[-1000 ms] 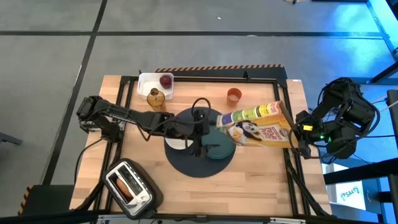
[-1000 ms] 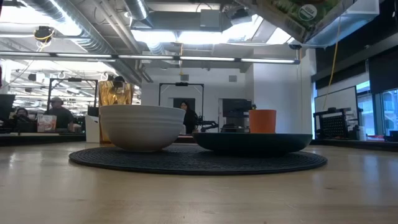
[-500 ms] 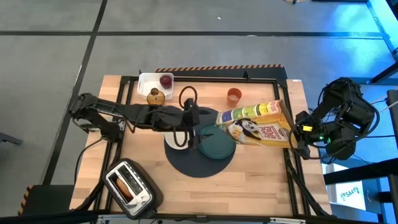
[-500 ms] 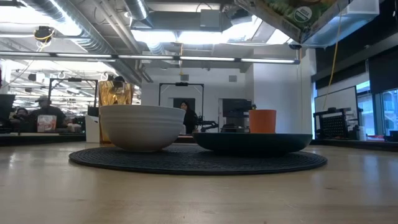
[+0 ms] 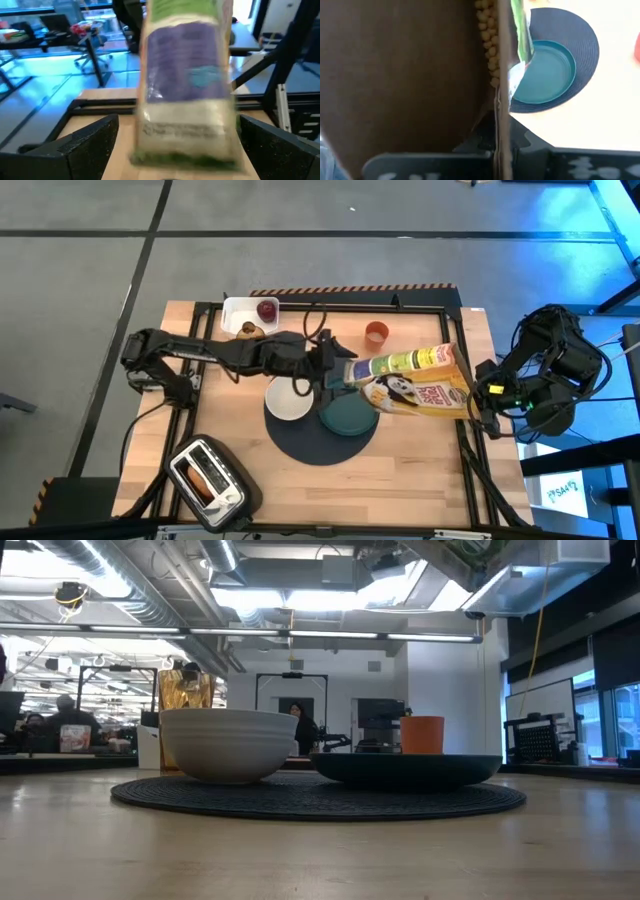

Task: Arrange a breakfast setting
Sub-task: Pour the cereal from the orange cereal box into the white bowl

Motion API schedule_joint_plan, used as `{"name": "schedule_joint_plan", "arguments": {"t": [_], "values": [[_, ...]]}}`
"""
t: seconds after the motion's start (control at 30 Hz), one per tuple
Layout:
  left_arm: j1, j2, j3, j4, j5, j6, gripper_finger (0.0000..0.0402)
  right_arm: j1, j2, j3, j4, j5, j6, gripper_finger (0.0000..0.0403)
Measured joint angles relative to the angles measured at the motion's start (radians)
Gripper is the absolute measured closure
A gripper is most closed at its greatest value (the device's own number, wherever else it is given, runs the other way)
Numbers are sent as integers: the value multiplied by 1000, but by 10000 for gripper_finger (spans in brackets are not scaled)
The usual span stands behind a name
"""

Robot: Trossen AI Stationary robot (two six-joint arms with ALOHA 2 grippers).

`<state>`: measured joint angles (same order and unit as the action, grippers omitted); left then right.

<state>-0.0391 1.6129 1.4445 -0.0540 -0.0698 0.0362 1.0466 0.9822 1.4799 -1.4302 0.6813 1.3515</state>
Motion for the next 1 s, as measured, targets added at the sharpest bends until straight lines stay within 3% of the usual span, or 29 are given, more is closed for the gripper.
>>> {"name": "schedule_joint_plan", "arguments": {"t": [0.17, 0.3, 0.67, 0.83, 1.0], "values": [[13, 38, 0, 69, 146, 0, 5, 0, 4, 0, 2, -1, 1, 403], [9, 38, -2, 70, 166, 1, 15, 0, 7, 0, 14, 8, -6, 403], [10, 37, -2, 74, 189, 77, 137, 0, 18, 0, 44, 58, -22, 403], [30, -29, -1, -38, 222, 113, 185, -39, 48, -1, 134, 134, -64, 391], [57, -118, -1, -257, 256, 170, 195, -81, 88, -1, 239, 195, -188, 328]]}}
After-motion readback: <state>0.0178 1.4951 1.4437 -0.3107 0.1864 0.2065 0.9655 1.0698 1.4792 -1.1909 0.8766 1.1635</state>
